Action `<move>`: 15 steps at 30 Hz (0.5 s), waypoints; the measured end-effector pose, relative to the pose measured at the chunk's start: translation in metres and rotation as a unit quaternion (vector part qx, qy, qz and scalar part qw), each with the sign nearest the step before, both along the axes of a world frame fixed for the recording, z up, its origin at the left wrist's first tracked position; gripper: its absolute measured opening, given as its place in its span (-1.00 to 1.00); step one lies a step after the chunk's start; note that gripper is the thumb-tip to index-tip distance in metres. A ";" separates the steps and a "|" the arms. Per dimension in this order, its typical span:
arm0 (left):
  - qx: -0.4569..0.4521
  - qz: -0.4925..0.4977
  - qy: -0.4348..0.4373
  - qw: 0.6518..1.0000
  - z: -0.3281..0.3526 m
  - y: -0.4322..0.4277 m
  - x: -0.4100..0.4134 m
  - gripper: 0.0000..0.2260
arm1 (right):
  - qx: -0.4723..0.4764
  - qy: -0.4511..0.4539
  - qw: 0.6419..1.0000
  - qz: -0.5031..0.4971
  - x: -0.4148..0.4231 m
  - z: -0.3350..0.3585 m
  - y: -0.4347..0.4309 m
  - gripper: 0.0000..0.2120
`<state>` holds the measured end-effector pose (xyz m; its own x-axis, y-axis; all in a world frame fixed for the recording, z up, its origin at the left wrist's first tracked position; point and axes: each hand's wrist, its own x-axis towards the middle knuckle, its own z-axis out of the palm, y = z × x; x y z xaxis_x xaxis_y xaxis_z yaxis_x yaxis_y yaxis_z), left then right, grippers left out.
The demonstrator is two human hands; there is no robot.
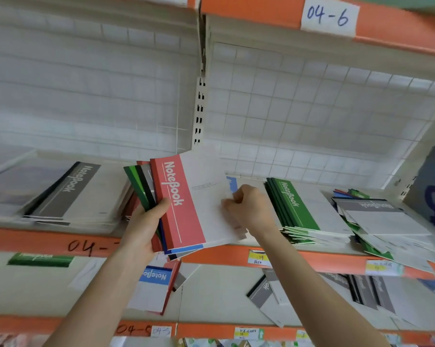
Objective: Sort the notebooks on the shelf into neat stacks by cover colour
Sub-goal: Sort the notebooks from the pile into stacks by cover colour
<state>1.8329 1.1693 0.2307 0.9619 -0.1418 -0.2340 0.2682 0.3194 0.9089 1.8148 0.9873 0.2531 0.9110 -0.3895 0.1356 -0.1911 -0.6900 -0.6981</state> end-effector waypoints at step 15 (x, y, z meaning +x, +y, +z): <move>0.011 0.126 0.014 0.992 -0.006 0.137 0.024 -0.82 | 0.046 -0.011 0.996 -0.077 0.065 -0.004 0.035 -0.73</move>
<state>1.8570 1.3062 0.2245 0.9593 0.1082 -0.2609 0.2067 0.3602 0.9097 1.8801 1.0222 0.2487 0.8370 -0.5355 0.1126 -0.2724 -0.5863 -0.7629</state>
